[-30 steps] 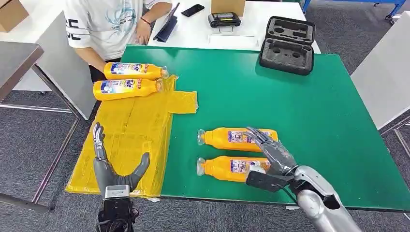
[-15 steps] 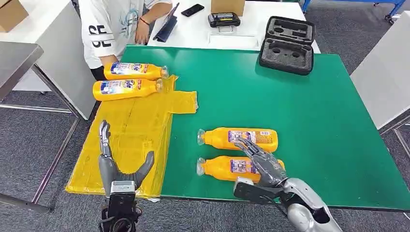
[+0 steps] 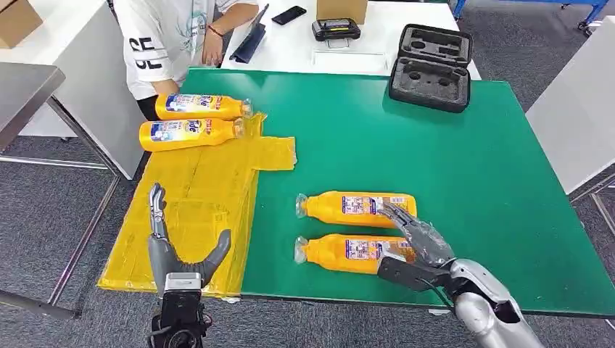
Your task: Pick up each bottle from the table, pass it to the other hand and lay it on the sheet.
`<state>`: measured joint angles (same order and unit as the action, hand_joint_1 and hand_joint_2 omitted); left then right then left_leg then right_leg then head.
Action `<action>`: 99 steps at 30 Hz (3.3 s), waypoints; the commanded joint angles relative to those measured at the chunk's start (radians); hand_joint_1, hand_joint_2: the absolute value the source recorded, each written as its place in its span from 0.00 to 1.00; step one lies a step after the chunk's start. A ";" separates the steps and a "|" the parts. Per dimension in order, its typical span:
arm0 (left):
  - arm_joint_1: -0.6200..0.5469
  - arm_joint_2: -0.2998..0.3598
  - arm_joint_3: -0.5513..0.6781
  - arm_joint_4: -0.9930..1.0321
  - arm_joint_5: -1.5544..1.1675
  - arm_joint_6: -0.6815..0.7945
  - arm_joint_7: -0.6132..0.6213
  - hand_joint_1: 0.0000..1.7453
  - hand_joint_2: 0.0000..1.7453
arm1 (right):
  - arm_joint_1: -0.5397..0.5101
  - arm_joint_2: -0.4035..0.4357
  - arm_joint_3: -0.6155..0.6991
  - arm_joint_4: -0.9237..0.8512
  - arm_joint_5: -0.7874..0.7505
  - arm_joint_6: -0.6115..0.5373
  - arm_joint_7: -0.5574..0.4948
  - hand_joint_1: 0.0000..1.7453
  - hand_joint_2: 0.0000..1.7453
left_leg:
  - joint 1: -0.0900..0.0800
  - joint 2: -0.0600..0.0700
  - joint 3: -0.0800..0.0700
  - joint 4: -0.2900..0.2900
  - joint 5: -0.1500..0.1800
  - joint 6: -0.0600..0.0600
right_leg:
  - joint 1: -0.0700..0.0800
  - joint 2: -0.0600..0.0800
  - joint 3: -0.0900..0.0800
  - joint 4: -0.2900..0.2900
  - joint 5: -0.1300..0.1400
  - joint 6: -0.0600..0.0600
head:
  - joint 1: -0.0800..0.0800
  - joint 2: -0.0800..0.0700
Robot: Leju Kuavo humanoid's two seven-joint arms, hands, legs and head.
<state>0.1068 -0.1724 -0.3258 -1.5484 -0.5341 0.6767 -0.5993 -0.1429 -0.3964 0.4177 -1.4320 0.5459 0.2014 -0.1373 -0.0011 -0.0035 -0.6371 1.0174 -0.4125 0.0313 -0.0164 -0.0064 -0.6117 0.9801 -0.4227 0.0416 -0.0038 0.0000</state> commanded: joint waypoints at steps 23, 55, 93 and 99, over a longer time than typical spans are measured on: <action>-0.036 0.020 0.015 0.088 -0.026 0.021 0.058 0.00 1.00 | -0.142 0.088 0.130 0.305 0.025 0.035 0.015 0.00 1.00 | 0.001 0.002 0.006 -0.002 -0.001 -0.001 | 0.001 0.003 0.005 -0.002 0.000 -0.002 | 0.000 0.000; -0.054 0.048 -0.027 0.128 -0.009 0.021 0.118 0.00 1.00 | -0.179 0.037 0.173 0.354 0.018 0.076 0.053 0.00 1.00 | 0.001 0.000 0.009 -0.002 -0.001 -0.001 | 0.001 0.001 0.009 -0.002 -0.001 -0.002 | 0.000 0.000; -0.049 0.043 -0.005 0.122 0.028 0.004 0.128 0.00 1.00 | -0.602 0.039 0.327 0.578 -0.038 0.261 0.048 0.28 1.00 | -0.001 0.012 0.009 0.000 -0.003 -0.002 | -0.001 0.013 0.005 0.001 0.001 -0.002 | 0.000 0.000; -0.037 0.042 0.003 0.101 0.018 0.004 0.138 0.00 1.00 | -0.629 0.093 0.356 0.631 -0.052 0.198 0.035 0.80 1.00 | 0.000 0.005 0.007 -0.001 0.000 -0.001 | 0.000 0.005 0.006 0.000 0.001 -0.001 | 0.001 0.000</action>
<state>0.0703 -0.1453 -0.3361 -1.4645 -0.5104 0.6733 -0.4726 -0.6185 -0.4109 0.6595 -0.9969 0.5097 0.4475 -0.0862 -0.0014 -0.0025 -0.6337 1.0174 -0.4106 0.0325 -0.0166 -0.0058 -0.6083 0.9809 -0.4218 0.0421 -0.0031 0.0000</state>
